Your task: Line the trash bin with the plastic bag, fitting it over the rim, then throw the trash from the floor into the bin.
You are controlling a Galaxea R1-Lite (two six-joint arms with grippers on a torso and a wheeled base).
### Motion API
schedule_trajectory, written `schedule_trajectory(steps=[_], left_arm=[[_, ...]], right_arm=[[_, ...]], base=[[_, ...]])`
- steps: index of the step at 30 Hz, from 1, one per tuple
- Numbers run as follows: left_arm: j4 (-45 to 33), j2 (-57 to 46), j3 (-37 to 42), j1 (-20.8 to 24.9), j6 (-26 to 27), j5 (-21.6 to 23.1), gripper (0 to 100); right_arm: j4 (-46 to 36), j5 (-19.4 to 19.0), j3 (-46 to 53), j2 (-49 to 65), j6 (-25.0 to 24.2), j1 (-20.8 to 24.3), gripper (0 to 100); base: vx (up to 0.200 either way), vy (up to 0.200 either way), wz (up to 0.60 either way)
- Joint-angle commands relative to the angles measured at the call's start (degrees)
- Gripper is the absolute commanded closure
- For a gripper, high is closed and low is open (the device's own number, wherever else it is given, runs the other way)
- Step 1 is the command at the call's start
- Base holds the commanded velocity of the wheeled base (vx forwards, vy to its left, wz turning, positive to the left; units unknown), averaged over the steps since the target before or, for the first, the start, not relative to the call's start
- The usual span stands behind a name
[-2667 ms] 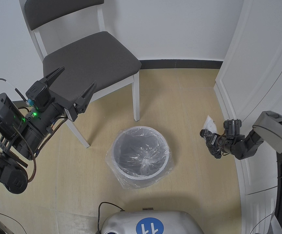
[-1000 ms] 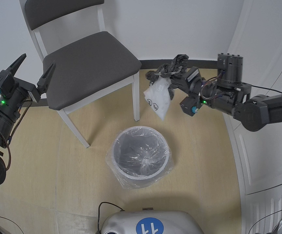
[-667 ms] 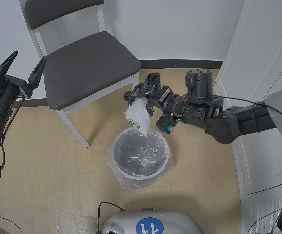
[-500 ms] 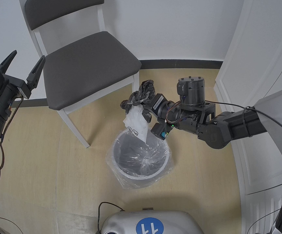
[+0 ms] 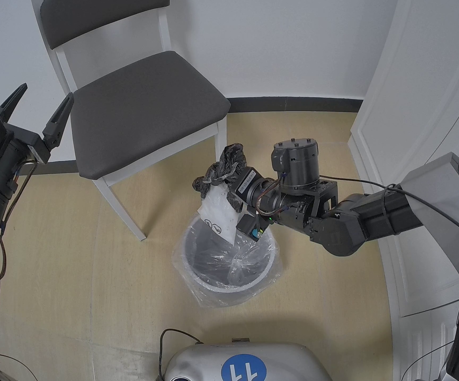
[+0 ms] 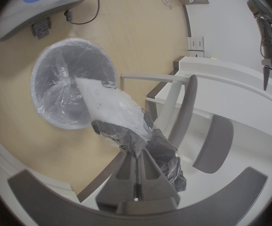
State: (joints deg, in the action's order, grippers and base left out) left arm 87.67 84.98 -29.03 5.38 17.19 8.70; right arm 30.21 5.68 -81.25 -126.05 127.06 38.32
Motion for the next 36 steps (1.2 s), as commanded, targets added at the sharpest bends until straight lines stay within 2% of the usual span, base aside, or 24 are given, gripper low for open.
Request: schedule_trajectory(steps=[1, 5, 11, 36], left_arm=[[0.0, 0.1, 0.0, -0.2, -0.1, 0.0, 0], [0.0, 0.3, -0.2, -0.2, -0.1, 0.0, 0], [0.0, 0.4, -0.2, -0.2, 0.0, 0.0, 0], [0.0, 0.0, 0.2, 0.2, 0.2, 0.0, 0]], right_arm=[[0.0, 1.3, 1.7, -1.0, 0.0, 0.4, 100], [1.7, 2.0, 3.1, -2.7, 0.0, 0.4, 100], [10.7, 1.7, 3.2, -8.3, -0.2, 0.4, 100], [13.5, 1.7, 6.2, -10.7, -0.6, -0.3, 100]], base=[[0.000, 0.000, 0.00], [0.000, 0.000, 0.00], [0.000, 0.000, 0.00], [0.000, 0.000, 0.00]])
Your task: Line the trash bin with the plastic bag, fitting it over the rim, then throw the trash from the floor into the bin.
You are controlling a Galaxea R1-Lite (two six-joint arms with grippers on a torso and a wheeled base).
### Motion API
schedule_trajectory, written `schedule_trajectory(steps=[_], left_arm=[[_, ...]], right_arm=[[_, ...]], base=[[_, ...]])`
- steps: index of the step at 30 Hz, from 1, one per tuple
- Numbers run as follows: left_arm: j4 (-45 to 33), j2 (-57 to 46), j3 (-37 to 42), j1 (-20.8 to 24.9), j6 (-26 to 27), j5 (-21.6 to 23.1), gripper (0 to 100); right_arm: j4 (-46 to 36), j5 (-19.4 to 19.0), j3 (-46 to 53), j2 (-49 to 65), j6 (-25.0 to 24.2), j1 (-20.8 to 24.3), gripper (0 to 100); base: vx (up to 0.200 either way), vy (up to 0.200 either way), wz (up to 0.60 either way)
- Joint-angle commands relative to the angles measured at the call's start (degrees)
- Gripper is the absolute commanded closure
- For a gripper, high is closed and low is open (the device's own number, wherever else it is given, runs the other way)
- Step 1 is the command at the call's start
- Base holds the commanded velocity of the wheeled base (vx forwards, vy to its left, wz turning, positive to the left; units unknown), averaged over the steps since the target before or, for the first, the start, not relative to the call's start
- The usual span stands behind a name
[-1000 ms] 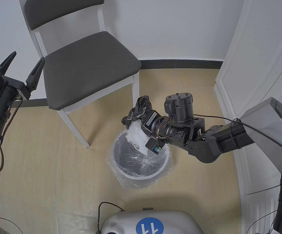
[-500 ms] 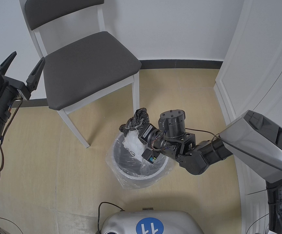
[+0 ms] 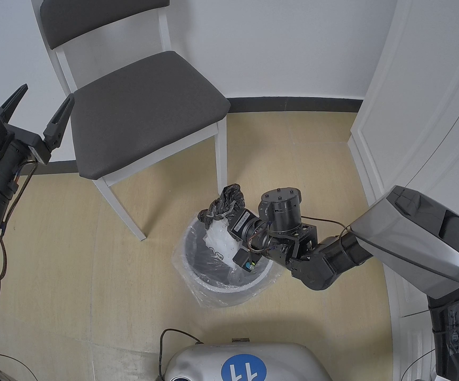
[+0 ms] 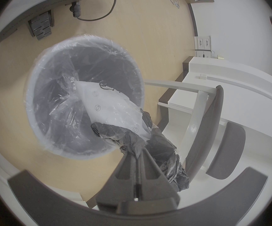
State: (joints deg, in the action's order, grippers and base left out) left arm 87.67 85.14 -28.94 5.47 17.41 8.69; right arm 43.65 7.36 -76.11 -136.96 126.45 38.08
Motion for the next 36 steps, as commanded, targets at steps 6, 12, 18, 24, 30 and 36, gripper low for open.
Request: schedule_trajectory(steps=[6, 12, 18, 24, 30, 36], left_arm=[[0.0, -0.1, 0.1, 0.1, 0.0, 0.0, 0], [0.0, -0.2, 0.2, 0.1, 0.0, 0.0, 0], [0.0, -0.2, 0.2, 0.0, 0.0, 0.0, 0], [0.0, -0.2, 0.2, 0.0, 0.0, 0.0, 0], [0.0, -0.2, 0.2, -0.1, 0.0, 0.0, 0], [0.0, -0.2, 0.2, -0.1, 0.1, 0.0, 0]], right_arm=[[0.1, -0.2, 2.5, 0.6, -0.2, 0.0, 100], [0.0, -0.2, 2.6, 0.6, -0.2, 0.0, 100], [-0.1, -0.7, 2.6, 0.6, -0.2, 0.0, 100], [0.0, -0.6, 3.1, 0.9, -0.2, 0.1, 100], [0.1, -0.6, 3.2, 0.9, -0.2, 0.2, 0], [0.0, -0.6, 3.2, 0.9, -0.2, 0.2, 0]], base=[[0.000, 0.000, 0.00], [0.000, 0.000, 0.00], [0.000, 0.000, 0.00], [0.000, 0.000, 0.00], [0.000, 0.000, 0.00], [0.000, 0.000, 0.00]])
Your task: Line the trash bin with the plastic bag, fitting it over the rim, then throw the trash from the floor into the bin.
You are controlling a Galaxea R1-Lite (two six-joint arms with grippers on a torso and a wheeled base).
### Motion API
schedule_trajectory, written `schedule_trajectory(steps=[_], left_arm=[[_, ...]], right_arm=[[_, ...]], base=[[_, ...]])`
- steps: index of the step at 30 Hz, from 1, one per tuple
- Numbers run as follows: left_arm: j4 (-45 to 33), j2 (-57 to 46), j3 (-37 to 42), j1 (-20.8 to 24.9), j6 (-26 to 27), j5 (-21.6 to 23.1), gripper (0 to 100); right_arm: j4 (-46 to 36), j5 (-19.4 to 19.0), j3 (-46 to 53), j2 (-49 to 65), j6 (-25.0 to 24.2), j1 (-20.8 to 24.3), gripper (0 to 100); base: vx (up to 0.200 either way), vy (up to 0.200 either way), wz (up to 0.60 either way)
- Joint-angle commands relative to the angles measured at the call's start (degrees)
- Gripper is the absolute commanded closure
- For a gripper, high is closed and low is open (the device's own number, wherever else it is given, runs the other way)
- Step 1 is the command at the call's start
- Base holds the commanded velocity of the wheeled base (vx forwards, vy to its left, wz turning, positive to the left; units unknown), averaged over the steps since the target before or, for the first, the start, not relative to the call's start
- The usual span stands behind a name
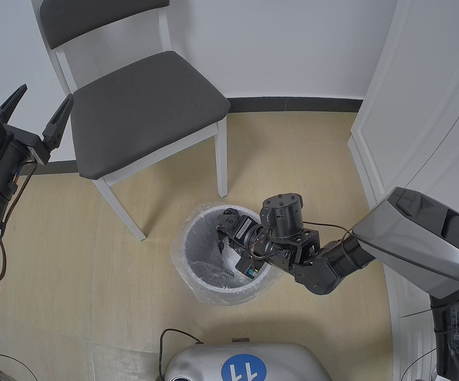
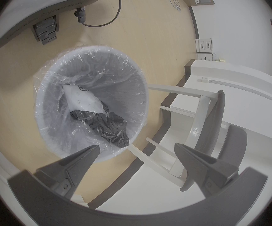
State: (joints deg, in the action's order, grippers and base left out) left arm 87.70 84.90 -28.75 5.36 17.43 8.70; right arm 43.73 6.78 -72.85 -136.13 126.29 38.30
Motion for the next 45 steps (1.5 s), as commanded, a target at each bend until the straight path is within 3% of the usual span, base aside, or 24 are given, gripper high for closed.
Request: schedule_trajectory(steps=[1, 15, 16, 18, 19, 31, 32, 33, 34, 35, 36, 38, 40, 41, 42, 45], left_arm=[[0.0, 0.0, 0.0, 0.0, 0.0, 0.0, 0], [0.0, 0.1, 0.0, 0.1, 0.1, 0.0, 0], [0.0, 0.3, 0.0, 0.2, 0.1, 0.0, 0], [0.0, 0.4, 0.0, 0.2, 0.1, 0.0, 0], [0.0, 0.5, 0.0, 0.3, 0.2, 0.0, 0], [0.0, 0.6, 1.1, 4.7, 0.3, 0.0, 0], [0.0, 0.5, 1.0, 4.7, 0.2, 0.0, 0], [0.0, 0.5, 0.9, 4.8, 0.2, 0.0, 0], [0.0, 0.5, 0.8, 4.8, 0.1, 0.0, 0], [0.0, 0.5, 0.8, 4.8, 0.1, 0.0, 0], [0.0, 0.6, 0.8, 4.9, 0.1, 0.0, 0], [0.0, 0.8, 0.8, 5.1, 0.1, 0.0, 0], [0.0, 0.9, 0.8, 5.7, 0.1, -0.1, 0], [0.0, 0.9, 0.8, 5.7, 0.1, -0.1, 0], [0.0, 1.3, 0.5, 6.2, -0.1, -0.2, 0], [0.0, 2.5, 0.0, 6.2, -0.4, -0.2, 0]], right_arm=[[0.0, 0.0, 0.1, 0.1, 0.1, 0.0, 0], [1.0, 0.5, 1.1, 3.6, -1.9, 0.5, 0], [-0.2, 0.9, 1.3, 7.1, -7.1, 0.7, 0], [-1.3, 1.7, 1.5, 8.8, -10.4, 0.8, 0], [-3.0, 3.6, 1.3, 11.8, -15.6, 0.9, 0], [-4.2, 13.8, -3.9, 20.6, -48.2, 6.8, 0], [-4.2, 14.9, -3.8, 21.3, -53.4, 6.8, 0], [-4.1, 15.4, -3.8, 21.5, -55.4, 6.8, 0], [-4.1, 17.0, -3.8, 22.1, -62.9, 6.8, 0], [-4.1, 17.0, -3.8, 22.1, -62.9, 6.8, 0], [-4.2, 20.2, -4.1, 22.8, -71.3, 6.3, 0], [-4.4, 24.2, -4.9, 24.2, -79.9, 4.8, 0], [-5.3, 24.9, -5.1, 26.2, -85.8, 1.4, 0], [-5.3, 24.9, -5.1, 26.2, -85.8, 1.4, 0], [-7.9, 24.9, -4.1, 29.4, -92.4, -2.3, 0], [-14.9, 24.8, -2.8, 34.4, -104.2, -7.5, 0]], base=[[0.000, 0.000, 0.00], [0.000, 0.000, 0.00], [0.000, 0.000, 0.00], [0.000, 0.000, 0.00], [0.000, 0.000, 0.00], [0.000, 0.000, 0.00], [0.000, 0.000, 0.00], [0.000, 0.000, 0.00], [0.000, 0.000, 0.00], [0.000, 0.000, 0.00], [0.000, 0.000, 0.00], [0.000, 0.000, 0.00], [0.000, 0.000, 0.00], [0.000, 0.000, 0.00], [0.000, 0.000, 0.00], [0.000, 0.000, 0.00]])
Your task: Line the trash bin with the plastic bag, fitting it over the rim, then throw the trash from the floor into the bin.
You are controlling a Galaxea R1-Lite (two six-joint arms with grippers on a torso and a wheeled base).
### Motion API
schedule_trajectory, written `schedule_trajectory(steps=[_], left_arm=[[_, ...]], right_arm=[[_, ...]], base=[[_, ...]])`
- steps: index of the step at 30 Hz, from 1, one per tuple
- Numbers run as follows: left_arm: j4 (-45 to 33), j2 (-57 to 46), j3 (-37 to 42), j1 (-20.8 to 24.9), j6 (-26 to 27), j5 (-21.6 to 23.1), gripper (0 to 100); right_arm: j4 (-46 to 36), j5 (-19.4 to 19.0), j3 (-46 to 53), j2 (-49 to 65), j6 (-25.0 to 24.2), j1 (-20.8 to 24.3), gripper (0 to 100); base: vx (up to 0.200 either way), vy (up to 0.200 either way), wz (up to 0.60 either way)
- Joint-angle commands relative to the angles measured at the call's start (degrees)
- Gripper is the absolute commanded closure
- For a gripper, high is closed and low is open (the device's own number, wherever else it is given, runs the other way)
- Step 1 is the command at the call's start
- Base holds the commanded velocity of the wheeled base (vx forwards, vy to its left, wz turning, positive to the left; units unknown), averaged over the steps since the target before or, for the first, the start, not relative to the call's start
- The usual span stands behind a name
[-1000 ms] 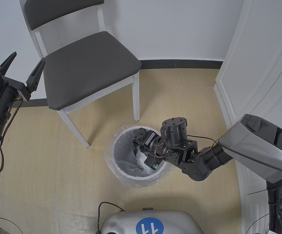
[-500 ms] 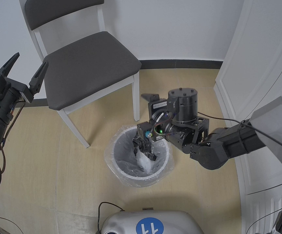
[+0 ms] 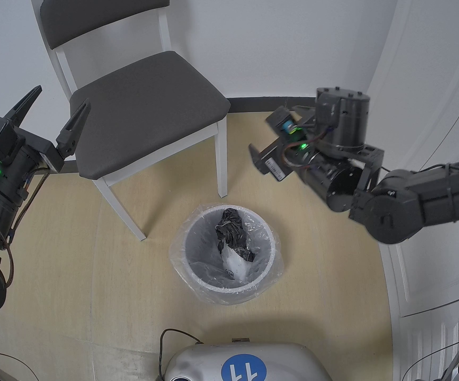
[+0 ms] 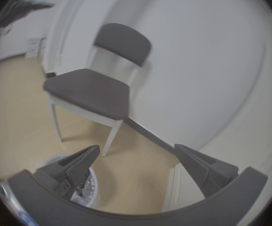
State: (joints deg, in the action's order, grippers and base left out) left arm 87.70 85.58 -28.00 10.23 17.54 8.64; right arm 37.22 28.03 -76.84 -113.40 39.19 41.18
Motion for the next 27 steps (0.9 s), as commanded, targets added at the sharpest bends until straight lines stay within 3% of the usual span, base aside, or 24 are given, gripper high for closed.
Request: schedule_trajectory(steps=[1, 2, 3, 6, 9, 13, 17, 18, 19, 21, 23, 27], left_arm=[[0.0, 2.0, -0.9, 1.5, -0.6, -0.1, 0], [0.0, 2.0, -1.0, 1.4, -0.7, -0.1, 0], [-0.1, 2.6, -1.4, 1.5, -1.2, -0.1, 0], [-0.5, 5.0, -3.1, 1.4, -3.2, 0.0, 0], [-1.5, 9.3, -8.7, 2.1, -6.2, -0.6, 0], [-4.5, 11.2, -12.6, 2.5, -9.4, -2.2, 0], [-19.1, 7.8, -17.3, 3.0, -14.5, -9.5, 0], [-19.1, 7.8, -17.3, 3.0, -14.5, -9.5, 0], [-26.8, 5.3, -19.5, 4.1, -16.8, -13.4, 0], [-36.5, 1.9, -21.3, 4.6, -19.0, -16.8, 0], [-42.8, -1.5, -21.1, 4.6, -19.7, -18.0, 0], [-45.2, -5.8, -17.6, 4.6, -19.7, -18.2, 0]], right_arm=[[-10.3, 3.4, 1.2, 12.9, -20.1, -11.4, 0], [-10.8, 3.4, 1.2, 13.1, -20.6, -11.6, 0], [-15.7, 3.2, 1.2, 16.0, -27.4, -13.8, 0], [-19.9, 2.1, 2.7, 19.2, -36.0, -17.5, 0], [-19.8, 1.2, 5.9, 20.3, -41.4, -21.3, 0], [-19.6, 1.2, 9.8, 21.0, -45.3, -24.1, 0], [-18.4, 1.2, 12.4, 23.7, -49.0, -25.5, 0], [-18.4, 1.2, 12.4, 23.7, -49.0, -25.5, 0], [-18.4, 1.1, 13.3, 25.7, -49.6, -26.0, 0], [-18.4, 1.1, 15.1, 28.4, -49.7, -26.8, 0], [-18.4, 0.7, 17.9, 31.7, -49.6, -27.1, 0], [-17.7, -2.0, 24.2, 36.9, -51.5, -27.6, 0]], base=[[0.000, 0.000, 0.00], [0.000, 0.000, 0.00], [0.000, 0.000, 0.00], [0.000, 0.000, 0.00], [0.000, 0.000, 0.00], [0.000, 0.000, 0.00], [0.000, 0.000, 0.00], [0.000, 0.000, 0.00], [0.000, 0.000, 0.00], [0.000, 0.000, 0.00], [0.000, 0.000, 0.00], [0.000, 0.000, 0.00]])
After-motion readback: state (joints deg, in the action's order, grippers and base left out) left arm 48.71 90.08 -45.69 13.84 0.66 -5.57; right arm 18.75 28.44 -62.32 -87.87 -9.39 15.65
